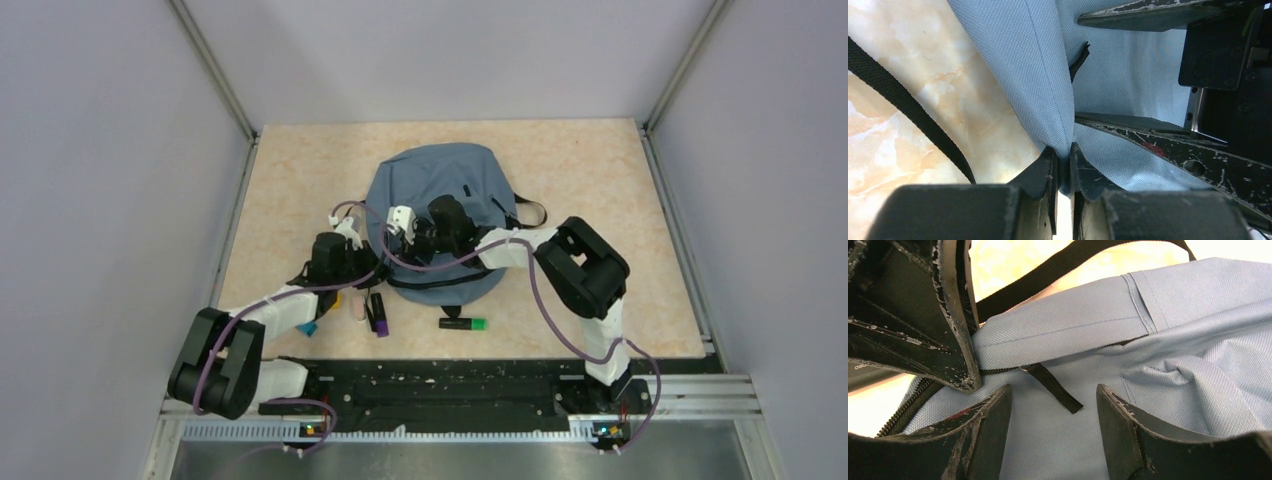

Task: Pack the student bag
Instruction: Zip the student bag at the center of the board.

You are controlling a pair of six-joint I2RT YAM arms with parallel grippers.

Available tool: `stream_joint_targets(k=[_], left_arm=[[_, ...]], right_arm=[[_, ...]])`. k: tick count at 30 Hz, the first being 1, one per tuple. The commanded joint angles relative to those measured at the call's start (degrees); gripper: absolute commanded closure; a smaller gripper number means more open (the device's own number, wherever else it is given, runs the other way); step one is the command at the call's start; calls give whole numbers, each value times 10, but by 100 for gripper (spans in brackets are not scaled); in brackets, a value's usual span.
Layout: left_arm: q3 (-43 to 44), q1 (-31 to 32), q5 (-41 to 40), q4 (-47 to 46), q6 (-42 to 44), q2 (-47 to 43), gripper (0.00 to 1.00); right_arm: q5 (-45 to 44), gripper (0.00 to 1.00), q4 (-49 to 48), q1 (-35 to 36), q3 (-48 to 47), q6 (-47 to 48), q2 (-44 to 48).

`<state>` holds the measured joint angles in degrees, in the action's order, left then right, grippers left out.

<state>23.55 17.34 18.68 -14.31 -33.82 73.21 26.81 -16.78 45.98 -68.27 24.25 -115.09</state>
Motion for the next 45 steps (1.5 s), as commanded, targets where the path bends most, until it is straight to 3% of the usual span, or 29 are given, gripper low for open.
stream_joint_targets(k=[1, 5, 12, 17, 20, 24, 29, 32, 37, 45], left_arm=[[-7, 0, 16, -18, 32, -12, 100], [-10, 1, 19, -21, 39, -17, 100], [-7, 0, 37, -25, 62, -18, 100], [-5, 1, 39, -16, 75, -22, 100], [-4, 0, 27, -6, 75, -30, 100], [-2, 1, 11, 7, 69, -47, 99], [8, 1, -20, 40, 64, -89, 61], [15, 1, -69, 63, 53, -121, 45], [52, 1, -114, 85, 33, -117, 28], [126, 1, -112, 116, 24, -18, 19]], right_arm=[[31, 39, -24, 8, -12, 38, -23], [48, 42, 10, 8, -35, 54, -33], [91, 59, 52, 8, -61, 71, -43], [113, 77, 62, 8, -75, 62, -49], [110, 98, 57, 8, -71, 46, -41], [96, 100, 30, 8, -40, 8, -10], [90, 100, 0, 7, 5, -48, 37], [95, 100, -8, 8, 23, -79, 58], [104, 100, -29, 8, 48, -116, 78], [106, 100, -41, 13, 72, -146, 106]])
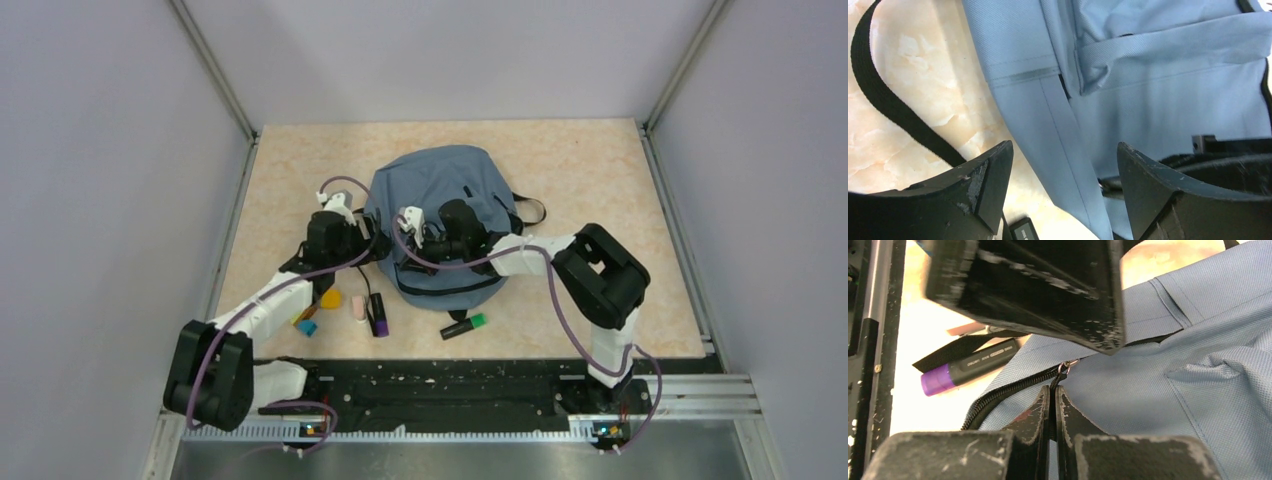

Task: Pack the student bag
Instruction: Zip the student bag at the center of the board.

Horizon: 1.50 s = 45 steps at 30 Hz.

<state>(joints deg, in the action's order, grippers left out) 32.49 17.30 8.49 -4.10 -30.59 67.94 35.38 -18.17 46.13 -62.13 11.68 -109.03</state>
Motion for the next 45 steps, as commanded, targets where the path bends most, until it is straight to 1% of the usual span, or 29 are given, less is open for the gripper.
stream_joint_targets(k=[1, 5, 10, 11, 12, 13, 14, 15, 16, 17, 18, 20, 27, 30, 37, 45], left_arm=[[43, 1, -11, 14, -6, 46, 19], [67, 1, -10, 17, 9, 94, 18], [103, 2, 16, 28, 22, 141, 16], [108, 3, 19, 30, 24, 148, 17], [113, 4, 20, 34, 26, 153, 21], [116, 4, 20, 36, 27, 155, 28], [117, 4, 20, 37, 28, 155, 40], [118, 4, 22, 36, 28, 155, 60], [118, 5, 23, 34, 28, 154, 72], [117, 5, 24, 33, 27, 153, 82], [118, 4, 24, 31, 27, 152, 90], [118, 5, 24, 26, 27, 150, 100], [128, 4, 16, 6, 30, 152, 100], [139, 4, 12, 5, 32, 157, 100], [159, 3, -1, 1, 37, 162, 100], [205, 0, -24, 23, 50, 184, 100]], right_arm=[[20, 100, -26, 13, 13, -20, 49], [16, 100, -20, 23, 17, -18, 60], [-5, 100, 4, 38, 12, -3, 63], [-12, 100, 11, 42, 10, 4, 63], [-18, 100, 16, 45, 8, 7, 63], [-26, 100, 22, 47, 6, 9, 62], [-32, 100, 27, 49, 4, 11, 63], [-40, 100, 34, 50, 0, 13, 63], [-48, 100, 43, 53, -2, 17, 63], [-56, 100, 54, 55, -6, 21, 64], [-67, 100, 63, 58, -9, 25, 65], [-84, 100, 83, 62, -14, 29, 68], [-144, 100, 119, 81, 12, 15, 121], [-154, 100, 129, 86, 27, 14, 153], [-175, 100, 172, 93, 47, 20, 193], [-215, 100, 205, 106, 74, 31, 244]])
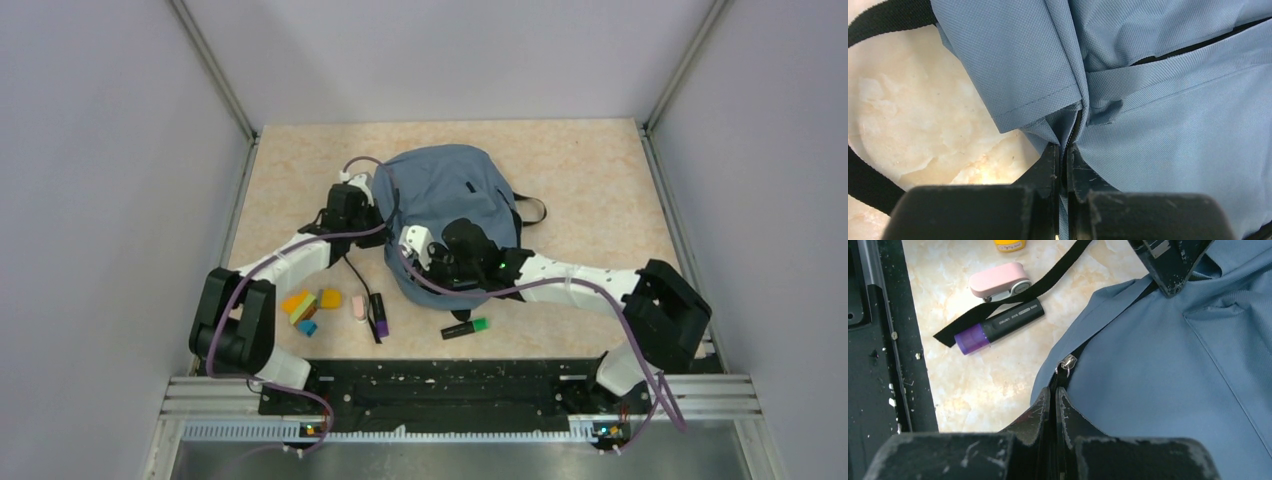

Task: Pack the student bag
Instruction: Zip the student bag at the center of the board.

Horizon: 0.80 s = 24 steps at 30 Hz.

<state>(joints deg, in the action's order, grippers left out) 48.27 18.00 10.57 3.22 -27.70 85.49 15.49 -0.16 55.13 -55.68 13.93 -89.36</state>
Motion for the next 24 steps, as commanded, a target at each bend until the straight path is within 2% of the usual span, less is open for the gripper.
stream_joint_targets(k=[1, 13, 24], left_arm=[[54, -8, -46, -47, 24, 13, 100], [144, -31, -73, -3, 72, 78, 100], [230, -71, -32, -27, 76, 158, 100]], right_arm=[[-22, 100, 26, 17, 13, 10, 53], [-71, 100, 39, 22, 47, 13, 69], [-90, 100, 29, 29, 74, -8, 88]])
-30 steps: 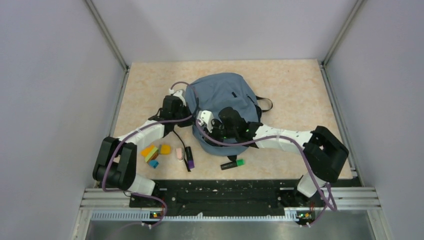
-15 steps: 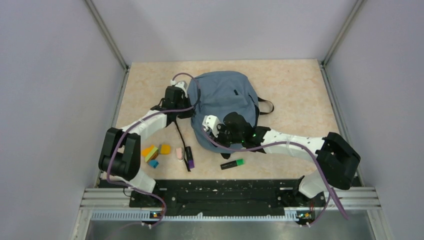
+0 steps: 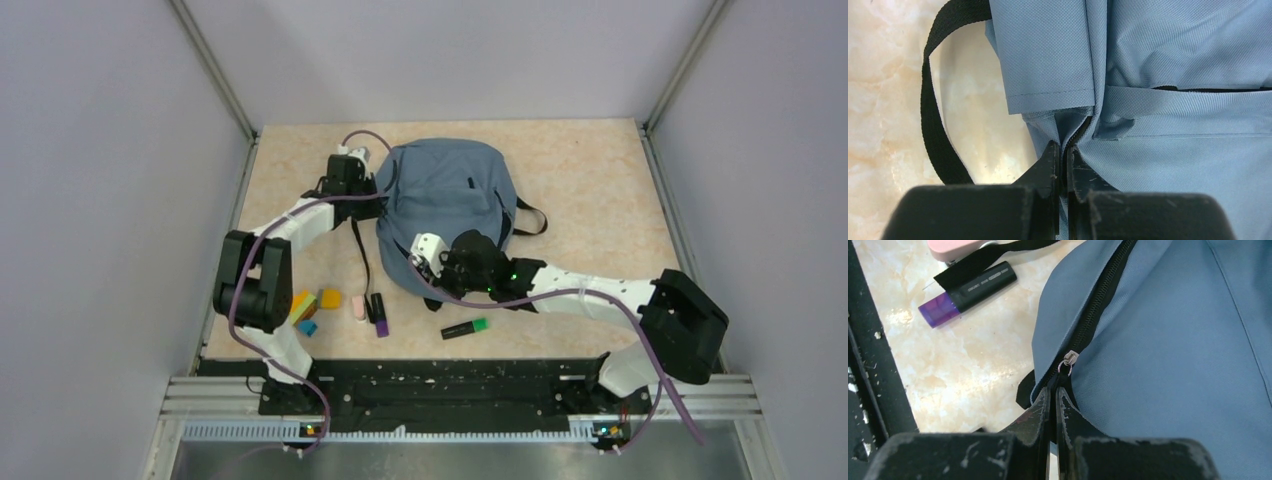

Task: Pack the student bag
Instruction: Zip the student bag at the center of the board.

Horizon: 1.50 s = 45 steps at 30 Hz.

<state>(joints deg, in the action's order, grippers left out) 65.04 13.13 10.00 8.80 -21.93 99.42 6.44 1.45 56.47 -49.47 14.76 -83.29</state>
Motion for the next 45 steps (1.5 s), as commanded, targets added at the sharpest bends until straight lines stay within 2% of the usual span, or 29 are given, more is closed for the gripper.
stream_joint_targets(k=[1, 3, 4, 7, 8, 12, 13, 17, 22, 31, 36, 41, 43, 45], left_arm=[[71, -23, -22, -83, 19, 26, 100], [80, -23, -7, -83, 23, 31, 100], [82, -23, -1, -82, 22, 30, 96], [71, -23, 13, -76, 20, 8, 60], [59, -23, 8, -73, 19, -6, 52], [-18, -23, -20, -72, 10, -93, 34], [-33, -22, -26, -64, 8, -113, 32], [-105, -22, -42, -37, -13, -198, 31], [-197, -13, -6, -40, -63, -296, 29], [-328, 57, 0, -99, -168, -400, 28], [-353, 89, -27, -136, -191, -396, 27], [-366, 100, -14, -180, -212, -357, 26], [-369, 102, 2, -203, -219, -341, 32], [-367, 102, 11, -213, -221, -328, 46]], right_arm=[[-4, 100, 11, 16, 13, -20, 28], [-11, 100, 7, 18, 15, -25, 28], [-15, 100, 5, 18, 15, -28, 28], [-24, 100, 0, 22, 13, -36, 30], [-26, 100, -3, 22, 12, -41, 31], [-23, 100, -42, 25, 15, -56, 33], [-21, 100, -51, 26, 16, -59, 32], [-21, 100, -70, 30, 12, -65, 18], [-27, 100, -80, 37, 3, -65, -3], [-34, 100, -82, 54, -18, -61, -32], [-34, 100, -85, 63, -26, -63, -41], [-35, 100, -85, 71, -31, -63, -46], [-39, 100, -86, 73, -30, -63, -46], [-47, 100, -84, 74, -31, -62, -47]])
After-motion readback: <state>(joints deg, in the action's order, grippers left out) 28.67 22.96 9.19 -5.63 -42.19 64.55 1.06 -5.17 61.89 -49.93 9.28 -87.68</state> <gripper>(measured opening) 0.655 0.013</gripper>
